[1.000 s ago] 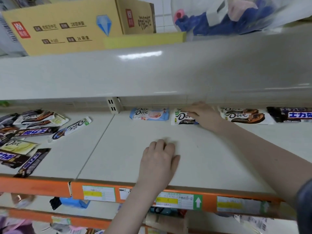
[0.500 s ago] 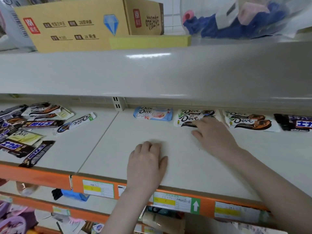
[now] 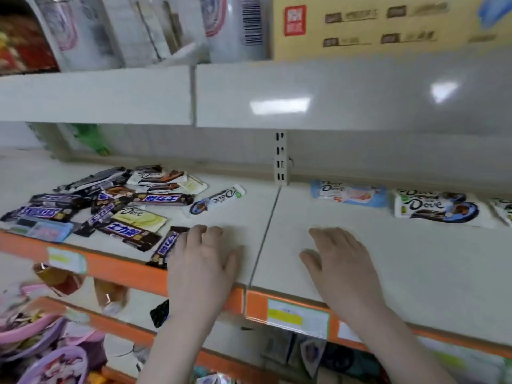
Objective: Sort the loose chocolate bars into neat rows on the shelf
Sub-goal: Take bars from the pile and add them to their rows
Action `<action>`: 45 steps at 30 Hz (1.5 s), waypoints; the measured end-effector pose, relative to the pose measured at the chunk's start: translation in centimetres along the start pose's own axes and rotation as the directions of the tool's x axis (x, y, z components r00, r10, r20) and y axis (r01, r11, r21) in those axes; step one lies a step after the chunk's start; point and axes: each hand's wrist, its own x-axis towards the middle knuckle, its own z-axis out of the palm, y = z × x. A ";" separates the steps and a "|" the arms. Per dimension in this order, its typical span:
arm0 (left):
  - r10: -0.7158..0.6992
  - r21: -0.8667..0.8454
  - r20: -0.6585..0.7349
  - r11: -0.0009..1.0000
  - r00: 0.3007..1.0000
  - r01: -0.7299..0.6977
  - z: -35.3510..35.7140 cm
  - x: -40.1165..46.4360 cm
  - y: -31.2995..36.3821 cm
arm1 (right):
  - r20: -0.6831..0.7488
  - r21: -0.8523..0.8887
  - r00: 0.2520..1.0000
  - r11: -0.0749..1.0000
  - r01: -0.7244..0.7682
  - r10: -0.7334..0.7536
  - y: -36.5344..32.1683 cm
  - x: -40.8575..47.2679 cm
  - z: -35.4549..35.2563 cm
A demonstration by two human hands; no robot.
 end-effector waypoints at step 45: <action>0.450 -0.081 0.441 0.882 0.776 -0.465 -1.0 13.3 -19.9 | 0.102 0.444 0.923 0.813 -0.376 0.371 -20.4 6.4 6.1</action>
